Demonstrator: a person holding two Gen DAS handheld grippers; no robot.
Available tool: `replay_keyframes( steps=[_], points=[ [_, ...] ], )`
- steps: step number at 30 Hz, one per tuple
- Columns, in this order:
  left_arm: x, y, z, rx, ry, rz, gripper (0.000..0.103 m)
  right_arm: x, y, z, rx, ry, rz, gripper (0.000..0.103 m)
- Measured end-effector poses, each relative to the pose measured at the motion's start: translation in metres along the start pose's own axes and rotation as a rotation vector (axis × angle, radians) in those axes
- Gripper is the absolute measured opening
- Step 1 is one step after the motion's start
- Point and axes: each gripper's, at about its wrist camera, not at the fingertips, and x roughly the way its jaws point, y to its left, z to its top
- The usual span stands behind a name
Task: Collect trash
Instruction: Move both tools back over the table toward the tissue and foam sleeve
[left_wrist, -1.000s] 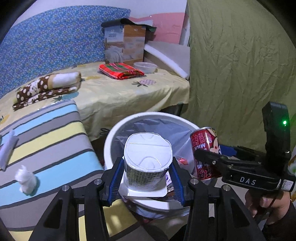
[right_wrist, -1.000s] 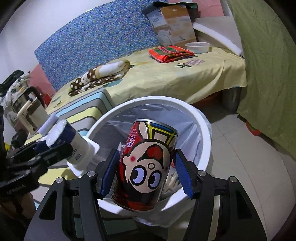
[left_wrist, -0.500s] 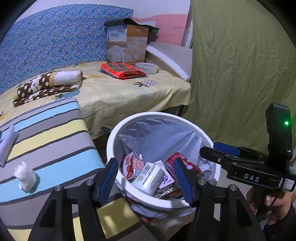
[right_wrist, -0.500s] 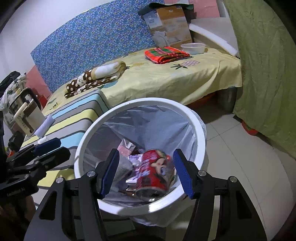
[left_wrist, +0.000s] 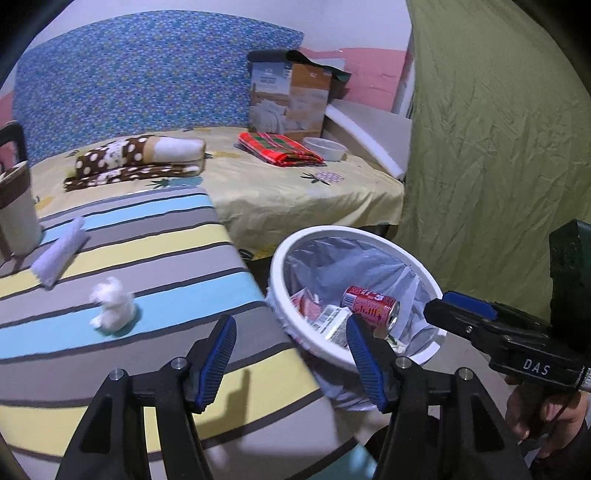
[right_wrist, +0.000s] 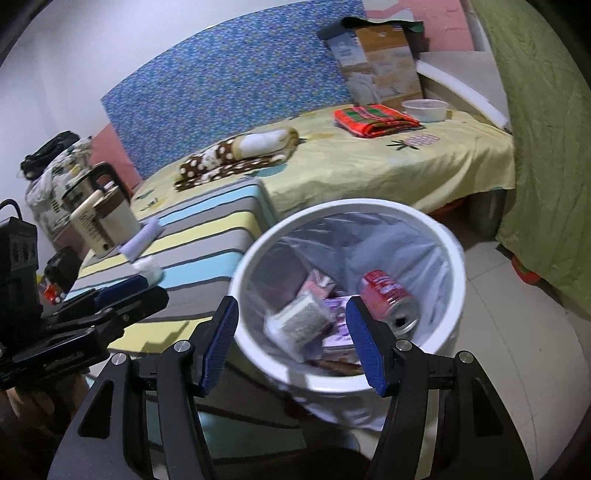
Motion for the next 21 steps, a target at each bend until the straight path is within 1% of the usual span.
replay_keyframes(
  steps=[10,18,21],
  points=[
    [-0.036,0.036,-0.016,-0.044,-0.03,0.087,0.06,0.008,0.042,-0.002,-0.07,0.028,0.109,0.062],
    [-0.06,0.082,-0.023,-0.098,-0.048,0.183,0.06,0.032,0.076,0.001,-0.137,0.079,0.164,0.062],
    [-0.065,0.097,-0.022,-0.113,-0.053,0.208,0.06,0.041,0.087,0.002,-0.152,0.095,0.183,0.062]
  ],
)
